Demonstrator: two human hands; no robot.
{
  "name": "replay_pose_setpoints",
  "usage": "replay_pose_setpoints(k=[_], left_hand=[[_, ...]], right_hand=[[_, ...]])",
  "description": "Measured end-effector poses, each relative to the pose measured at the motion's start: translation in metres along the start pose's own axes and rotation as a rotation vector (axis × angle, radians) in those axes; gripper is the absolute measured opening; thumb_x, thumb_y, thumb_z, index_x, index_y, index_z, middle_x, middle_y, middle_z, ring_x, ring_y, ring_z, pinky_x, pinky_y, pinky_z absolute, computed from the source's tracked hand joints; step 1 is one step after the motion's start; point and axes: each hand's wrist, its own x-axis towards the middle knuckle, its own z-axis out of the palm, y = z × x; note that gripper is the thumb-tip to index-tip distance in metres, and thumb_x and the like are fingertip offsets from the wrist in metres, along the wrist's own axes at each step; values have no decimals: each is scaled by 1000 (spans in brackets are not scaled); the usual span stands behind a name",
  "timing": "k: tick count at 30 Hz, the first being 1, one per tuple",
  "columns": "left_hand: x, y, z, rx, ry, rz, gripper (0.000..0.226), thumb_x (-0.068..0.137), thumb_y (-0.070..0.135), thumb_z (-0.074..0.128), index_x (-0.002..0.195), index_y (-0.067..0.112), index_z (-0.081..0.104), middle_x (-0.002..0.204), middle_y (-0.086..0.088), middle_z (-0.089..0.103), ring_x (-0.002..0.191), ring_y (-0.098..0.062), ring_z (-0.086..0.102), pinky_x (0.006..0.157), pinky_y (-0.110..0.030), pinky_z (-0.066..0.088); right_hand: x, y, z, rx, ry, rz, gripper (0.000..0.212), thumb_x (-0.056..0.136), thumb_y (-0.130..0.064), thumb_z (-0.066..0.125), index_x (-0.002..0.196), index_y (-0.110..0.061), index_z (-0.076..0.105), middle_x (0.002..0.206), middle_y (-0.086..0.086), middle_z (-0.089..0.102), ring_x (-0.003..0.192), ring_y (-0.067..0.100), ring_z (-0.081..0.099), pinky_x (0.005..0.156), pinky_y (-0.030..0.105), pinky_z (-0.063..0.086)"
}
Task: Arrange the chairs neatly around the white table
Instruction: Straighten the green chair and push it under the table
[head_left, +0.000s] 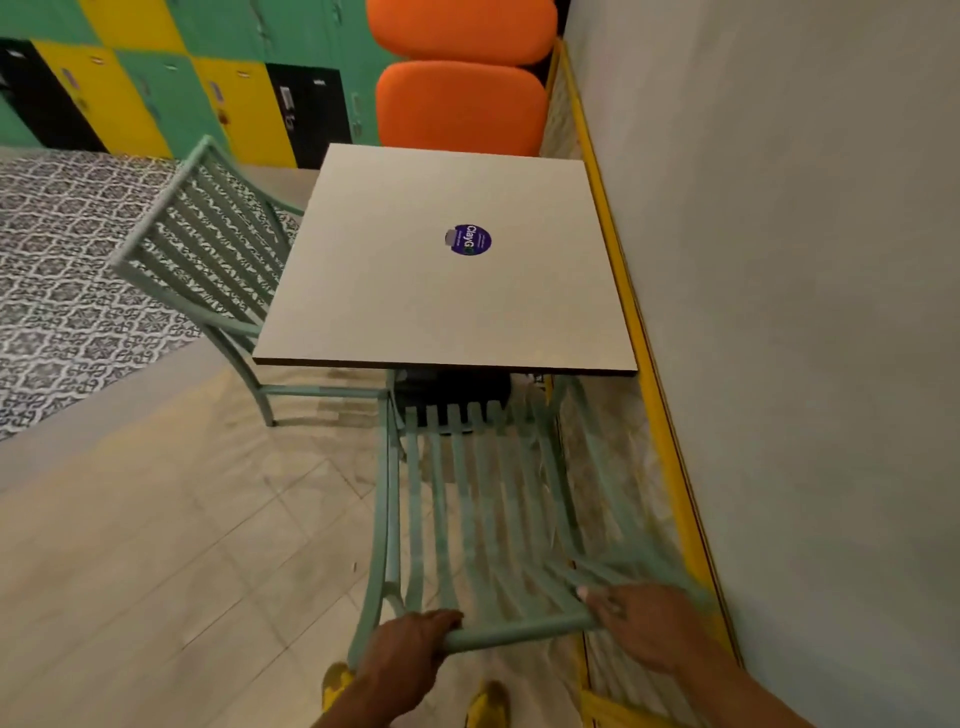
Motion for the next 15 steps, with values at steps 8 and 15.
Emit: replay_pose_setpoints(k=[8,15], left_hand=[[5,-2,14,53,3,-41,53,95,28,56,139,55,48,126,15,71,114,-13,69,101,-34,54],[10,-3,13,100,-31,-61,60,94,20,59,138,59,46,128,15,69,115,-16,68,104,-40,52]], right_hand=[[-26,-2,11,70,-33,-108,89,64,-110,29,146,-77,22,158,-25,43,143,12,44,118,41,36],[-21,6,16,37,-70,-123,103,54,-106,54,148,-71,28,148,-31,40,137,9,46,116,39,40]])
